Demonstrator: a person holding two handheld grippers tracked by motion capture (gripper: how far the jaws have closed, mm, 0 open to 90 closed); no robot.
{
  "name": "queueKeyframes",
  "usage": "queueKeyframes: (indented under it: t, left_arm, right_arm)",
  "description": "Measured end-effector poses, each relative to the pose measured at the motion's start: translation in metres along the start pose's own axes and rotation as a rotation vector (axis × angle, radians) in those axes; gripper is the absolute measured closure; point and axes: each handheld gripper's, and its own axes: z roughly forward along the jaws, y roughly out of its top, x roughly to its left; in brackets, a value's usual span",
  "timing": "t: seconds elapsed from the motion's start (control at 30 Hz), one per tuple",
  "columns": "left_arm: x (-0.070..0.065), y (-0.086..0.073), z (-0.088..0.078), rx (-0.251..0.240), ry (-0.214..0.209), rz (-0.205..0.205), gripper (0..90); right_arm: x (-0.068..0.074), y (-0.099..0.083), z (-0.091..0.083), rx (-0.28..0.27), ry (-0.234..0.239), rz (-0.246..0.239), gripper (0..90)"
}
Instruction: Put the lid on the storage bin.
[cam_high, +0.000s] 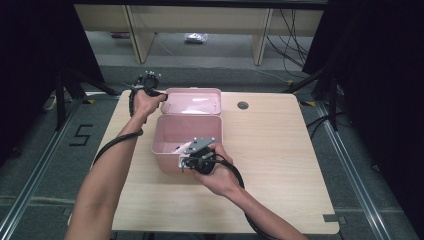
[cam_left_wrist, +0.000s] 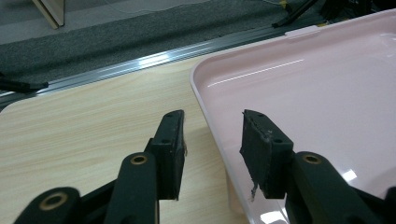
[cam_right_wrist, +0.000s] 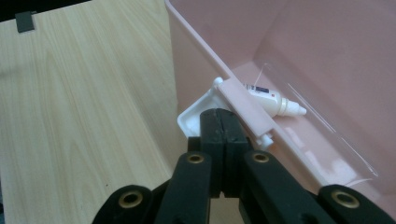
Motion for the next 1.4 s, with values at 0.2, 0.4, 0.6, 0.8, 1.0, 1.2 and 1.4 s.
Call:
queueKeyframes:
  t: [0.2,0.4,0.6,0.8,1.0,1.2,1.4]
  left_arm:
    - [0.002,-0.001,0.006,0.025,0.008,-0.012,60.5]
    - [0.005,-0.001,0.012,0.044,0.009,-0.033,61.7]
    - [0.004,0.0,0.016,0.056,0.007,-0.044,62.4]
    - [0.003,0.003,0.018,0.068,0.004,-0.043,65.1]
    - [0.002,0.005,0.021,0.095,0.006,-0.062,68.1]
    - [0.003,0.006,0.022,0.119,0.006,-0.09,69.8]
    - [0.002,0.008,0.023,0.137,0.007,-0.093,71.2]
  right_arm:
    - [0.0,0.0,0.001,-0.01,-0.005,0.001,90.0]
    - [0.0,0.0,0.001,-0.006,-0.004,-0.004,90.0]
    - [0.0,-0.001,0.001,-0.005,-0.002,0.005,90.0]
    - [0.0,-0.001,0.001,-0.004,0.001,0.005,90.0]
    - [-0.002,-0.001,0.0,-0.004,0.007,-0.023,90.0]
    - [-0.001,-0.001,0.0,0.001,0.009,0.002,90.0]
    - [0.001,-0.001,0.0,0.004,0.013,0.018,90.0]
